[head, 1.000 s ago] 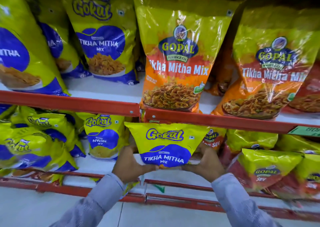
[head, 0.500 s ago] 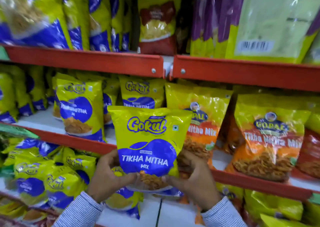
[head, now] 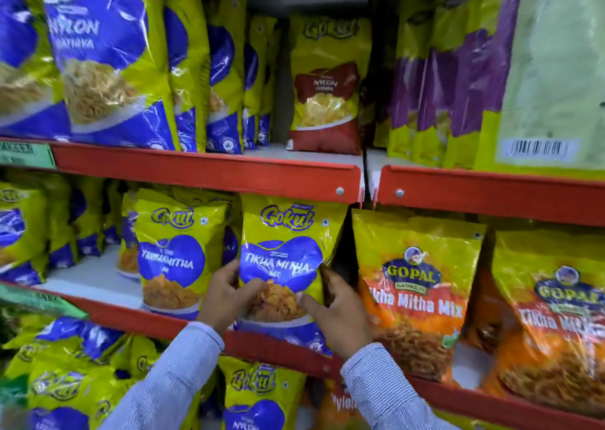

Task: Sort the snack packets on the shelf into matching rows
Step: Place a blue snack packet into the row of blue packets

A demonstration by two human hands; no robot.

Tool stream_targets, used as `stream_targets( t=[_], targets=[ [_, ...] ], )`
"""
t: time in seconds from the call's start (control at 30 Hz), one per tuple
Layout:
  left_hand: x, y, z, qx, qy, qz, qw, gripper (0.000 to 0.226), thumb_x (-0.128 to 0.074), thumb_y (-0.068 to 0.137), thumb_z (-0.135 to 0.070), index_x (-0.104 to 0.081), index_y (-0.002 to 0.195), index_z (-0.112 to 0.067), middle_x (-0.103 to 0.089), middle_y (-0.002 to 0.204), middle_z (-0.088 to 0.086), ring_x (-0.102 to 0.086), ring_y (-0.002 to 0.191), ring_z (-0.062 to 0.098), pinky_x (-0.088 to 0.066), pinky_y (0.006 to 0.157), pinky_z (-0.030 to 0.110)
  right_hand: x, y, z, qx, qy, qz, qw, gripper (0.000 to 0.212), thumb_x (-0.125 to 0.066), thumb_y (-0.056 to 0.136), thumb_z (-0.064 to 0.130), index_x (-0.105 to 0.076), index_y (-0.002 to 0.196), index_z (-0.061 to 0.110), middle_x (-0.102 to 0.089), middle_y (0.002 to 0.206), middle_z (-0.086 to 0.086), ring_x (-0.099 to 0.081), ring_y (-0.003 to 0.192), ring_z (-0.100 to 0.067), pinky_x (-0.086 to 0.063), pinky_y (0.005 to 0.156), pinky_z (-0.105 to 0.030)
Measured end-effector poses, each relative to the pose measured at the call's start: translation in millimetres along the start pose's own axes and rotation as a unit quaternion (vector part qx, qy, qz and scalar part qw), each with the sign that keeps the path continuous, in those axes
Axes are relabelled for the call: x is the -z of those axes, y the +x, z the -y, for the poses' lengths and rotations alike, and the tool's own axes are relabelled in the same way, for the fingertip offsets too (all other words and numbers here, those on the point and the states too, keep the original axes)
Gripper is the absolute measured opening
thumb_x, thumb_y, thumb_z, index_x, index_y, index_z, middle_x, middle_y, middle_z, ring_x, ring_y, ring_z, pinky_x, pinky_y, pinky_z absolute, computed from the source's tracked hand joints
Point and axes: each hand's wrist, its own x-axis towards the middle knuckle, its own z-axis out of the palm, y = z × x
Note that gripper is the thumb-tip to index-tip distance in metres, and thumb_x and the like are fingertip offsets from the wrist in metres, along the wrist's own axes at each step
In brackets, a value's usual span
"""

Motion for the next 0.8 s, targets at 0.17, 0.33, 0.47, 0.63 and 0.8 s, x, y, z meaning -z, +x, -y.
stream_targets(
  t=[0.17, 0.33, 0.47, 0.63, 0.8],
  targets=[
    [0, 9, 26, 0.049, 0.021, 0.015, 0.998, 0.042, -0.071, 0.047, -0.043, -0.067, 0.08, -0.018, -0.075, 0.066, -0.012, -0.064, 0.065, 0.004, -0.059, 0.068, 0.035, -1, 2, -8, -0.032, -0.039, 0.003, 0.999, 0.062, -0.074, 0.067, 0.038, -0.058, 0.126, 0.028, -0.072, 0.115, 0.009, -0.067, 0.104, -0.008, -0.054, 0.096, -0.041],
    [7, 1, 20, 0.019, 0.045, 0.027, 0.998, 0.048, -0.078, 0.054, -0.046, -0.068, 0.098, -0.031, -0.079, 0.088, -0.006, -0.071, 0.081, 0.013, -0.059, 0.082, 0.051, -9, -14, 0, -0.026, -0.132, -0.02, 0.991, 0.069, -0.07, 0.079, 0.029, -0.041, 0.141, 0.018, -0.065, 0.127, -0.008, -0.061, 0.116, -0.027, -0.047, 0.089, -0.028],
    [9, 11, -18, -0.169, 0.178, -0.112, 0.963, 0.071, -0.075, 0.071, -0.035, -0.05, 0.135, -0.013, -0.062, 0.125, 0.002, -0.057, 0.114, 0.013, -0.041, 0.098, 0.01, -12, -18, 33, 0.123, -0.203, -0.173, 0.956, 0.069, -0.065, 0.088, 0.021, -0.032, 0.148, 0.011, -0.042, 0.15, -0.004, -0.037, 0.14, -0.018, -0.029, 0.115, -0.023],
    [-6, 54, -43, -0.347, 0.389, -0.101, 0.847, 0.032, -0.059, 0.086, -0.009, -0.061, 0.118, -0.008, -0.065, 0.12, 0.018, -0.054, 0.115, 0.037, -0.04, 0.104, 0.046, -7, 40, 66, 0.253, -0.424, -0.216, 0.842, 0.045, -0.052, 0.083, 0.009, -0.056, 0.129, 0.006, -0.064, 0.127, -0.014, -0.056, 0.12, -0.035, -0.045, 0.108, -0.044],
    [-14, 73, -58, -0.31, 0.472, -0.082, 0.821, 0.022, -0.052, 0.073, -0.01, -0.068, 0.088, -0.008, -0.069, 0.078, 0.02, -0.067, 0.077, 0.04, -0.053, 0.071, 0.04, 2, 71, 73, 0.219, -0.51, -0.196, 0.808, 0.048, -0.047, 0.075, 0.013, -0.063, 0.12, 0.01, -0.07, 0.114, -0.018, -0.065, 0.105, -0.039, -0.054, 0.093, -0.043]
  ],
)
